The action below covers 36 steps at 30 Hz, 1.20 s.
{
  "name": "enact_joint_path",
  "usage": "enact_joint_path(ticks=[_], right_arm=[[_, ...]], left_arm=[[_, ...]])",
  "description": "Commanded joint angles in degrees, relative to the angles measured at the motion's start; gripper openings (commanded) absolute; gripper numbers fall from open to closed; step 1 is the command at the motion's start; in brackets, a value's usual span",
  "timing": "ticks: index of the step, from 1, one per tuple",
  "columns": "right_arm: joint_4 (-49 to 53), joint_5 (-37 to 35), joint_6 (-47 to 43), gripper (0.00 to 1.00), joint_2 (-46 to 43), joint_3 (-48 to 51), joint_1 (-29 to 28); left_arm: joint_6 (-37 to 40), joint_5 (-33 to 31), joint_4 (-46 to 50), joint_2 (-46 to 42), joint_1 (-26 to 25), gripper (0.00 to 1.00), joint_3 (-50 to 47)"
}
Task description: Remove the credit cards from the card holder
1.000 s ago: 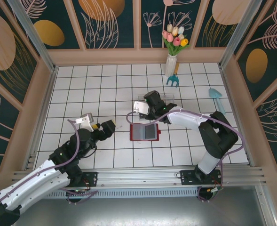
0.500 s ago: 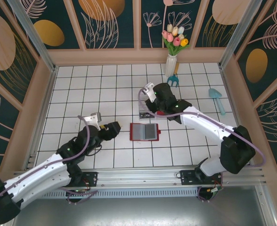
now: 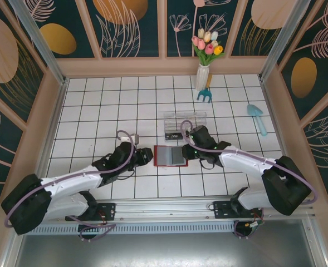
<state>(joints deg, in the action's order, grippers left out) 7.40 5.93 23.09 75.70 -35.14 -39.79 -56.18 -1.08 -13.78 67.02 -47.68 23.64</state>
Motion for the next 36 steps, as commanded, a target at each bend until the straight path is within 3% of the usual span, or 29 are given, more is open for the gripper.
enact_joint_path(ticks=[1, 2, 5, 15, 36], right_arm=[[-6.56, 5.57, 7.79, 0.22, -1.98, 1.56, 0.45], [-6.59, 6.04, 8.8, 0.25, -1.68, 1.56, 0.56], [-7.56, 7.91, 10.17, 0.32, -0.47, 2.12, 1.07], [-10.89, 11.03, 12.77, 0.32, 4.94, 3.96, 2.99], [-4.27, 6.44, 10.76, 0.35, 6.48, 0.76, 1.87]], left_arm=[[-0.15, 1.75, -4.37, 3.89, -0.5, 0.17, 2.68], [-0.08, 1.87, -4.37, 5.34, -0.67, 0.1, 3.08], [0.01, 1.04, -2.76, 8.75, -0.97, 0.0, 4.36], [0.2, -0.49, 1.21, 14.9, -1.01, 0.0, 5.89], [-0.16, -0.41, 2.29, 17.31, -1.01, 0.0, 6.2]])
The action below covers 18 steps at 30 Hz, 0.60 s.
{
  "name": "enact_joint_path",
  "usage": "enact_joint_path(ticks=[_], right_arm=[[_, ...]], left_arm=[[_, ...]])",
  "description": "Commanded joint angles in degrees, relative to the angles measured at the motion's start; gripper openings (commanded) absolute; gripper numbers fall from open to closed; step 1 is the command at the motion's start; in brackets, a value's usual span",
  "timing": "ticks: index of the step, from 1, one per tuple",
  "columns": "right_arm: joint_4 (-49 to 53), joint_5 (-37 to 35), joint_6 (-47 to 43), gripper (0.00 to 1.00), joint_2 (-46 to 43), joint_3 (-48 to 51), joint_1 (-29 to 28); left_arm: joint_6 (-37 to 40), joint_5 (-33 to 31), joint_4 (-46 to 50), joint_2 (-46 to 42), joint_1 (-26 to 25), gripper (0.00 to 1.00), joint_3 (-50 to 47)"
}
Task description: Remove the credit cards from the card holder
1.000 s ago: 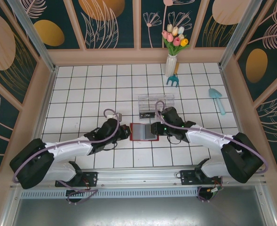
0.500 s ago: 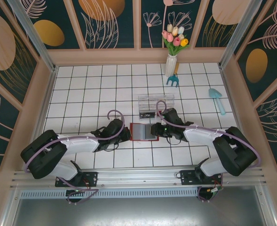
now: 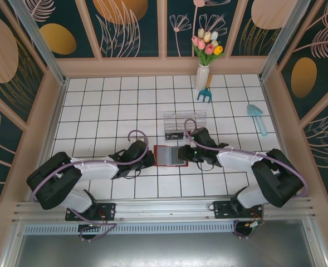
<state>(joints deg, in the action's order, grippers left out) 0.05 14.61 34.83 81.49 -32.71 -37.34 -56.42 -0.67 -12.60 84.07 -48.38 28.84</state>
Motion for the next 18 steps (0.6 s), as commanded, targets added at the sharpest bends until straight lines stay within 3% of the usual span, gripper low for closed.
enact_joint_path(ticks=[1, 18], right_arm=[[3.66, -3.1, -0.99, 0.35, 0.45, -2.04, -0.78], [1.77, -0.45, -0.31, 0.35, 2.87, -2.71, -2.19]], left_arm=[[0.08, -0.83, 1.09, 0.14, -0.31, 0.0, 0.96], [0.06, -0.52, 0.98, 0.03, -0.31, 0.0, 0.86]])
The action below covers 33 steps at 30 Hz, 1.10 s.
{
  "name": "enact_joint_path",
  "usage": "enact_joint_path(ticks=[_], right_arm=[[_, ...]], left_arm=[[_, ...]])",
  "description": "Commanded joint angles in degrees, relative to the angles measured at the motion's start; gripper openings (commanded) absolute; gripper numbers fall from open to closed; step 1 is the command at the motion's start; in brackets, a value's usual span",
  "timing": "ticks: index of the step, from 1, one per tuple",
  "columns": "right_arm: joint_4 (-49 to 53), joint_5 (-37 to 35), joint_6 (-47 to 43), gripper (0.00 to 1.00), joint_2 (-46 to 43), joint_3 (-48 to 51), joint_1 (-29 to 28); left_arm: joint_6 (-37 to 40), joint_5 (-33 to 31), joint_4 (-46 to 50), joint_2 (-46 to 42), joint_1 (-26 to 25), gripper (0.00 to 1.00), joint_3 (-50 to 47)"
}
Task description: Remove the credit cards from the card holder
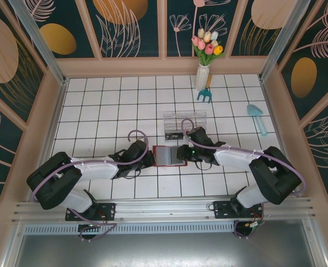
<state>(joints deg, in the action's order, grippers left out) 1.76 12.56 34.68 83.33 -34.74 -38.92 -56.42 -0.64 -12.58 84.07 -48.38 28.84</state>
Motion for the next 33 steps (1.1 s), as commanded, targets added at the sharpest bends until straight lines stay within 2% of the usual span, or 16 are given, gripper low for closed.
enact_joint_path(ticks=[1, 10, 17, 23, 33], right_arm=[[-0.19, 1.97, -0.05, 0.35, 0.89, -0.91, -0.59], [-3.68, 7.94, 1.81, 0.35, -1.77, -1.46, -0.72], [-4.88, 9.4, 2.87, 0.35, -1.05, -2.11, -0.9], [5.25, -1.86, 0.84, 0.36, -0.82, -5.54, -1.95], [5.89, -3.53, 1.14, 0.38, 2.03, -5.16, -2.26]], left_arm=[[0.07, -0.57, 0.91, 0.08, -0.31, 0.0, 0.87], [0.12, 0.1, 0.21, 0.88, -0.31, 0.0, 1.04], [0.09, 0.67, -0.27, 1.4, -0.28, 0.0, 1.13], [-0.01, 0.35, 0.02, 0.66, -0.29, 0.0, 1.0], [-0.78, -0.41, 1.71, 1.4, -0.26, 0.0, 0.88]])
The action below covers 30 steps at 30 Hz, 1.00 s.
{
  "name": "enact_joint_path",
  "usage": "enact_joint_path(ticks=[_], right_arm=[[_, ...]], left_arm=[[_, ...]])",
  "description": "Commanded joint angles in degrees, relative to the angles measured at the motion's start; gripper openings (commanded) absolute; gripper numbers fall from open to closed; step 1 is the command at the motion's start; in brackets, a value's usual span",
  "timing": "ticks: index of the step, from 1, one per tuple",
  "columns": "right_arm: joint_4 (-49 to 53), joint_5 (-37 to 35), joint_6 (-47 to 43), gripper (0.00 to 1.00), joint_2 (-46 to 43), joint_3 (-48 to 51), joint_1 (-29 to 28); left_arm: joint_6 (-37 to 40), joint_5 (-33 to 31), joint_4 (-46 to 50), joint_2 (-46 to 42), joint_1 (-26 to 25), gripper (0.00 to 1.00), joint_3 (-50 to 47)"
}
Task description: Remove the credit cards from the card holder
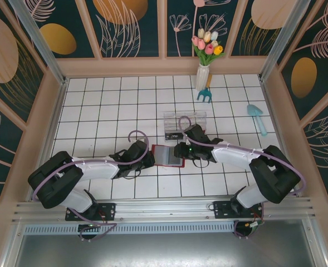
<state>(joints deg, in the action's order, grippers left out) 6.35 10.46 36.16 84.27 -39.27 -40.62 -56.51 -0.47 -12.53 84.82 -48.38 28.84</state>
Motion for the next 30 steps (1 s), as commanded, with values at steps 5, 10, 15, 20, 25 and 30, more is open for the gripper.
enact_joint_path(ticks=[5, 10, 15, 20, 25, 30], right_arm=[[0.64, -1.14, -0.31, 0.38, 2.54, -1.12, -1.25], [0.72, -1.07, -0.26, 0.39, 3.61, -1.85, -1.79], [-0.25, 0.04, 0.35, 0.39, 3.18, -2.47, -2.6], [-0.44, 1.09, 0.82, 0.38, 1.66, -3.61, -3.22], [-0.57, 2.05, 1.58, 0.38, 0.98, -4.82, -4.22], [-3.13, 4.23, 2.66, 0.38, 0.89, -4.9, -4.45]], left_arm=[[-1.17, -0.46, 1.84, 1.31, -0.31, 0.0, 0.44], [-1.45, -0.03, 1.13, 1.58, -0.31, 0.0, 0.12], [-1.42, 0.34, 0.75, 1.57, -0.3, 0.0, -0.01], [-1.5, 0.49, 0.33, 1.67, -0.31, 0.0, -0.1], [-1.58, 0.49, 0.14, 1.67, -0.25, 0.0, -0.1], [-1.6, 0.49, 0.27, 1.36, -0.31, 0.0, -0.1]])
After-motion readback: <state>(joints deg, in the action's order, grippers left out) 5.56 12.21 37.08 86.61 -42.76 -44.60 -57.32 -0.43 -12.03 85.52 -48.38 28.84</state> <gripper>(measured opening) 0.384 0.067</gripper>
